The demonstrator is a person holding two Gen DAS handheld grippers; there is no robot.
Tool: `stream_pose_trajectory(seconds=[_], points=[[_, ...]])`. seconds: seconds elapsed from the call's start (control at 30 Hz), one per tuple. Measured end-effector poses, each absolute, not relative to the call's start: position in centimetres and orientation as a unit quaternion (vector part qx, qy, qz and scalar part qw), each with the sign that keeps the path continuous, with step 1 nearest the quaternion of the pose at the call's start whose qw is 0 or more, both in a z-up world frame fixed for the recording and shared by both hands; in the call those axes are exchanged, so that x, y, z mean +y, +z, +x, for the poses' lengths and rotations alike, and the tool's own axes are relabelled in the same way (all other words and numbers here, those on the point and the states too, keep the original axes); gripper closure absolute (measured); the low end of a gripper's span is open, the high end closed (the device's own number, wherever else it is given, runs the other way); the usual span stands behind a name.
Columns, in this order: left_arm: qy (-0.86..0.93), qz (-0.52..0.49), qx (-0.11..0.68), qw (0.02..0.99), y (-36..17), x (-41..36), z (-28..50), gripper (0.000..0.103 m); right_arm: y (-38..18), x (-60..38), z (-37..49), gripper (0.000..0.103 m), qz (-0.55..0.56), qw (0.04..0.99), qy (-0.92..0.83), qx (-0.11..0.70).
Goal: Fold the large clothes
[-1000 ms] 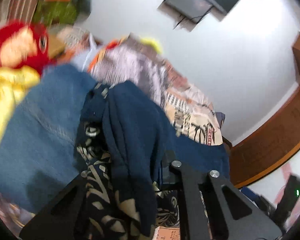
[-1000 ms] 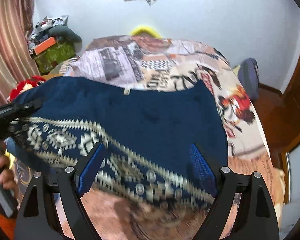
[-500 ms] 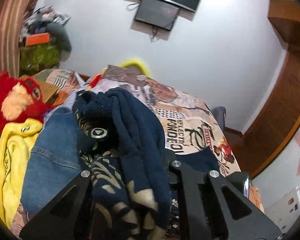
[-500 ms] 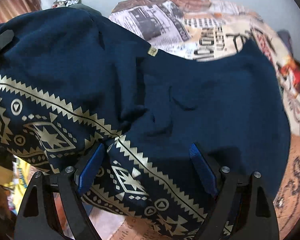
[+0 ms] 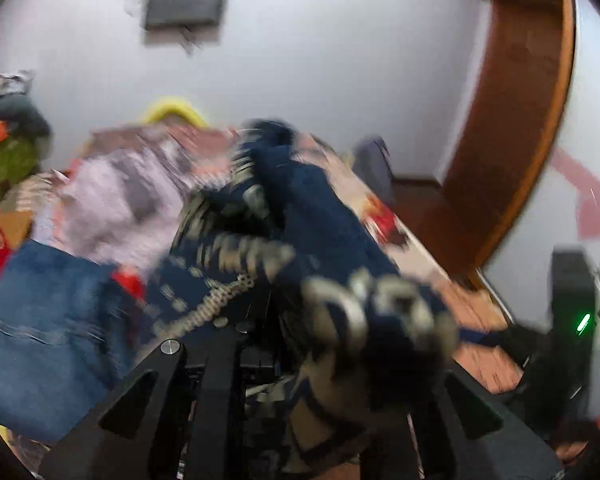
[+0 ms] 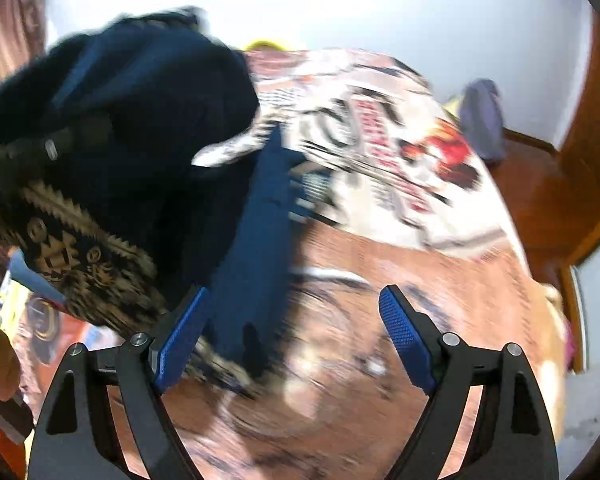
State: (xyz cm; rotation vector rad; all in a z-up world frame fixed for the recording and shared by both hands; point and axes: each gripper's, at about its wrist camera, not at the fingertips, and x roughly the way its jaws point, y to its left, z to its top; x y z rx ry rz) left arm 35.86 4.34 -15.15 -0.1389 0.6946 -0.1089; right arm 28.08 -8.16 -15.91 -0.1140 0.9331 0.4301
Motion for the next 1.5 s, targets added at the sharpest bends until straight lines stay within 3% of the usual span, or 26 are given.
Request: stream_pose_trajectory(seconds=[0.17, 0.27, 0.37, 0.43, 0.47, 1.03, 1.3, 1.5], points=[[-0.103, -0.021, 0.417, 0.903, -20.2, 1.8, 36.7, 0.089, -16.4, -12.8, 27.7, 0.019, -0.033, 0.869, 0.168, 0.464], [-0.107, -0.016, 0.445, 0.889, -21.7, 2.3, 36.3, 0.082, -15.8, -14.2, 27.0, 0.019, -0.018, 0.871, 0.164, 0.463], [-0.132, -0.032, 0.444, 0.886, -20.8, 3.1, 35.0, 0.061, -14.7, -15.1, 26.4, 0.019, -0.02, 0.878, 0.163, 0.45], [-0.151, -0.047, 0.434, 0.887, -19.5, 3.9, 34.0, 0.039, -14.1, -15.1, 26.5, 0.019, -0.018, 0.882, 0.167, 0.44], [-0.15, -0.048, 0.43, 0.889, -19.0, 3.7, 33.4, 0.037, -14.1, -14.9, 26.8, 0.019, -0.014, 0.884, 0.172, 0.435], [-0.05, -0.059, 0.367, 0.927, -14.1, 11.0, 28.9, 0.033, -10.2, -6.5, 26.8, 0.019, -0.009, 0.884, 0.271, 0.382], [-0.041, -0.068, 0.439, 0.895, -19.8, 11.9, 31.0, 0.032, -16.9, -4.5, 28.9, 0.019, -0.024, 0.843, 0.274, 0.462], [-0.054, -0.07, 0.45, 0.889, -21.8, 11.7, 30.0, 0.024, -22.3, -8.9, 30.4, 0.019, 0.027, 0.812, 0.239, 0.532]])
